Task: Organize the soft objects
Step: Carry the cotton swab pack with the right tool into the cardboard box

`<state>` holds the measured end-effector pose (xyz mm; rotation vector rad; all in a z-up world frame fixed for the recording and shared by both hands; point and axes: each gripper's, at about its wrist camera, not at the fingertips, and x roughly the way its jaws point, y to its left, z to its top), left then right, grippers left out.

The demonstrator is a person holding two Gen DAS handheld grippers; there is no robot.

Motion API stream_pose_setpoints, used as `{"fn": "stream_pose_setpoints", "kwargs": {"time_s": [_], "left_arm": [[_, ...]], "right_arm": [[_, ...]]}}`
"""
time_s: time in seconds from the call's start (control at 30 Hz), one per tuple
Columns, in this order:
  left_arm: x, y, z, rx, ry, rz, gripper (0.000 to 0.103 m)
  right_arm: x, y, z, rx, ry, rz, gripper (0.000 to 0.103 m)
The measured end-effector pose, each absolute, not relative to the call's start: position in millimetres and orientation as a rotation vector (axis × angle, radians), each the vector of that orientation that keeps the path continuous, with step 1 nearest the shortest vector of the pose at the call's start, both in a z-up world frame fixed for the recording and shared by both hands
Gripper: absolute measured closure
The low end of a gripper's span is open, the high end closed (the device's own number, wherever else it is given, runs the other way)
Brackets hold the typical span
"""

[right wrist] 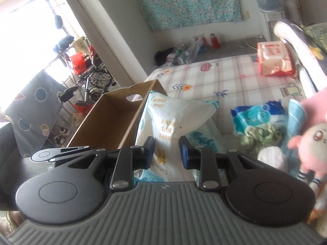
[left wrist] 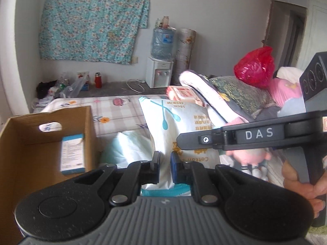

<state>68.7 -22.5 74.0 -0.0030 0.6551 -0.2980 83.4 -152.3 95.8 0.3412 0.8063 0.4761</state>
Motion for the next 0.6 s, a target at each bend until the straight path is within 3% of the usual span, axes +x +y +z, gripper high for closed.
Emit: {"fn": "stream_pose_setpoints", "kwargs": {"time_s": [0.27, 0.6], "left_arm": [[107.6, 80.7, 87.4, -0.048, 0.728, -0.07, 0.092], [200.7, 168.8, 50.1, -0.079, 0.936, 0.06, 0.092]], "right_arm": [[165.1, -30.5, 111.2, 0.296, 0.852, 0.718, 0.077], [267.4, 106.0, 65.9, 0.275, 1.075, 0.736, 0.077]]}}
